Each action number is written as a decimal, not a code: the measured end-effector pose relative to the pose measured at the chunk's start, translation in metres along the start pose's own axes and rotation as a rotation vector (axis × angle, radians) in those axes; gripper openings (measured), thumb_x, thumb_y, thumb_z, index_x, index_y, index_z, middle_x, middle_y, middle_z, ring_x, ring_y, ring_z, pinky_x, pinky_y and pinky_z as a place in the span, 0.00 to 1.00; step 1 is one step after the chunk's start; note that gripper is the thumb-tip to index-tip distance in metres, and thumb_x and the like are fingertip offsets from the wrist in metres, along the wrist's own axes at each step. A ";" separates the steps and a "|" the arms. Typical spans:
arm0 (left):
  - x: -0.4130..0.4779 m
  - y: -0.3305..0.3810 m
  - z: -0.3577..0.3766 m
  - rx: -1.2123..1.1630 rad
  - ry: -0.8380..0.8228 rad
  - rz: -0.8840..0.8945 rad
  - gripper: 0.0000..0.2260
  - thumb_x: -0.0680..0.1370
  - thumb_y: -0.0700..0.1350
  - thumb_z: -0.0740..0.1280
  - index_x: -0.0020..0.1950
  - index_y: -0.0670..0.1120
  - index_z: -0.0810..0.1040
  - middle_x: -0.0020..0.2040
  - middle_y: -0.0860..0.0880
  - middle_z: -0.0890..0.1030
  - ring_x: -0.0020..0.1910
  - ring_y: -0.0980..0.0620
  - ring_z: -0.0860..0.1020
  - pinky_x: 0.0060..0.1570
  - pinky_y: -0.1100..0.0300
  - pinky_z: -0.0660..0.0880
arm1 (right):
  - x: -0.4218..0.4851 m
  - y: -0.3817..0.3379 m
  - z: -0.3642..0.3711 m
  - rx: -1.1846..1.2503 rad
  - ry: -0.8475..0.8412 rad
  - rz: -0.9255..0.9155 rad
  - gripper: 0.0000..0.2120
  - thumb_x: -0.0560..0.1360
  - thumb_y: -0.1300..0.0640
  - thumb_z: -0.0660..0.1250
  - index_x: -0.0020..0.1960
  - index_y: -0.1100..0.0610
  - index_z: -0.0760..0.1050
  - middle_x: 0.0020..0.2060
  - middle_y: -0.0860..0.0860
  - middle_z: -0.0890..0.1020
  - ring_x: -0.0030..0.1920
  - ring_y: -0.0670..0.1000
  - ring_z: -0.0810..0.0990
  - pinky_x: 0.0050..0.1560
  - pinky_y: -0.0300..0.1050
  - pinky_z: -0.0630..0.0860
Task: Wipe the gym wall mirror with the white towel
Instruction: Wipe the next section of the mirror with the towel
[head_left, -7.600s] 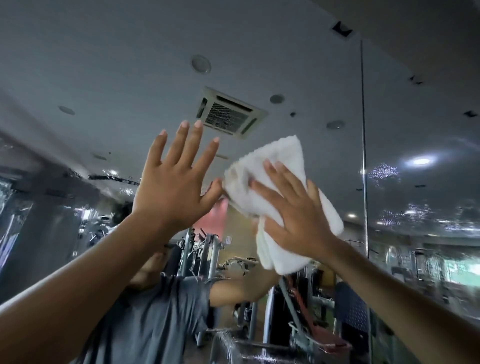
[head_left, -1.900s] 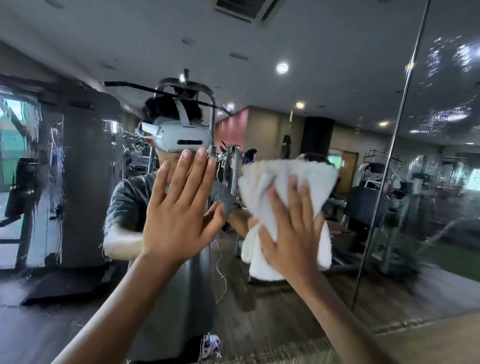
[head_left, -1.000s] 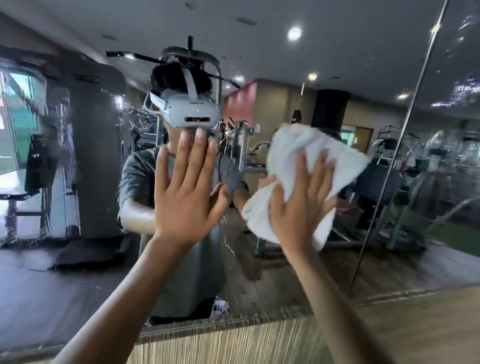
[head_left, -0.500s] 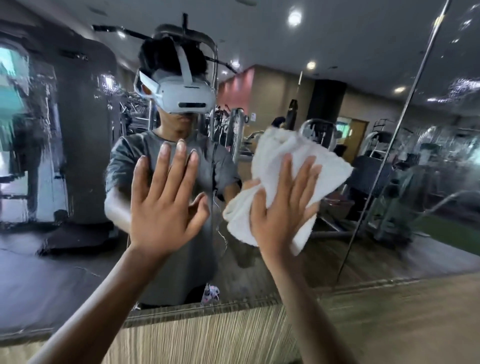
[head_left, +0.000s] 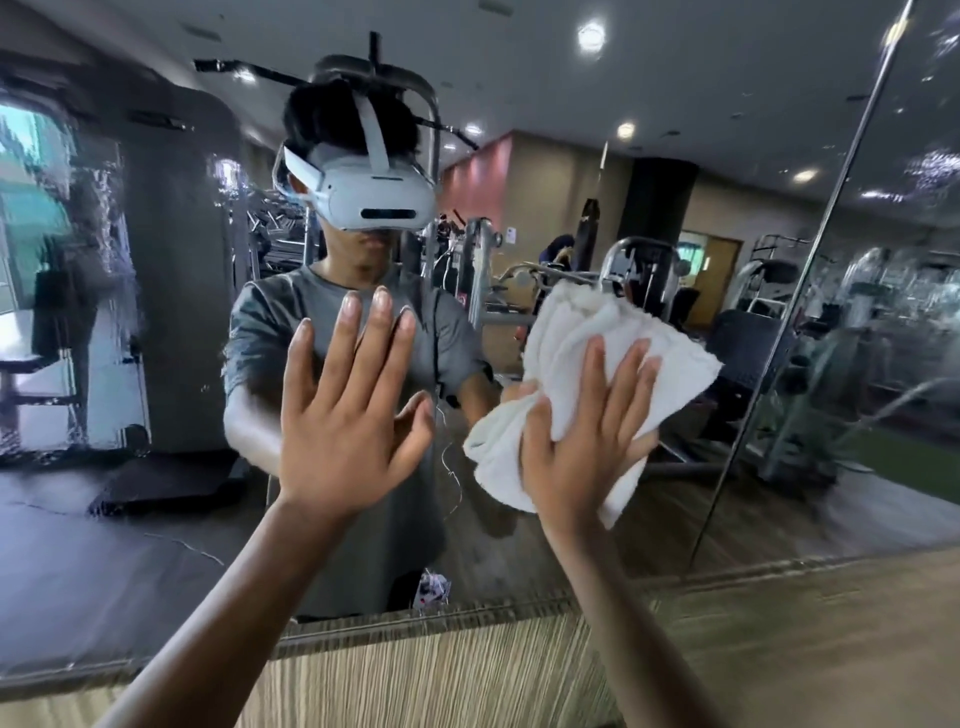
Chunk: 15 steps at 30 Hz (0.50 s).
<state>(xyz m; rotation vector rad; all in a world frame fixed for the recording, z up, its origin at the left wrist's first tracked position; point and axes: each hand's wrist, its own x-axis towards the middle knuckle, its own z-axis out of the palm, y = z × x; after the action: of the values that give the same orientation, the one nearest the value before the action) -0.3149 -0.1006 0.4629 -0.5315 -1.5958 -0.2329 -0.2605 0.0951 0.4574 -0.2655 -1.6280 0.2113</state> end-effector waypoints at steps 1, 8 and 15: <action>0.000 0.000 0.000 0.004 0.005 0.001 0.30 0.81 0.54 0.59 0.80 0.42 0.62 0.80 0.42 0.61 0.79 0.42 0.59 0.76 0.39 0.57 | -0.011 -0.002 0.001 -0.013 -0.026 -0.082 0.31 0.75 0.45 0.60 0.76 0.52 0.63 0.77 0.61 0.63 0.79 0.59 0.58 0.69 0.60 0.56; -0.002 0.000 -0.002 -0.003 -0.006 -0.017 0.30 0.80 0.54 0.60 0.80 0.43 0.62 0.80 0.42 0.62 0.80 0.43 0.59 0.76 0.39 0.57 | -0.064 0.096 -0.019 -0.139 -0.220 -0.473 0.23 0.79 0.40 0.52 0.67 0.51 0.71 0.79 0.53 0.59 0.78 0.55 0.59 0.58 0.58 0.65; -0.016 0.005 -0.002 -0.011 0.017 -0.058 0.29 0.80 0.52 0.61 0.79 0.42 0.64 0.79 0.41 0.61 0.79 0.41 0.60 0.77 0.39 0.55 | -0.035 0.011 -0.001 0.023 -0.021 0.095 0.30 0.75 0.45 0.58 0.75 0.55 0.64 0.77 0.61 0.62 0.78 0.59 0.57 0.69 0.61 0.54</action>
<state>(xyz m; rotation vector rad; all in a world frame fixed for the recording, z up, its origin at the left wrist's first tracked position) -0.3107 -0.1000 0.4461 -0.4916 -1.5950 -0.2894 -0.2571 0.0948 0.4207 -0.3245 -1.6348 0.3056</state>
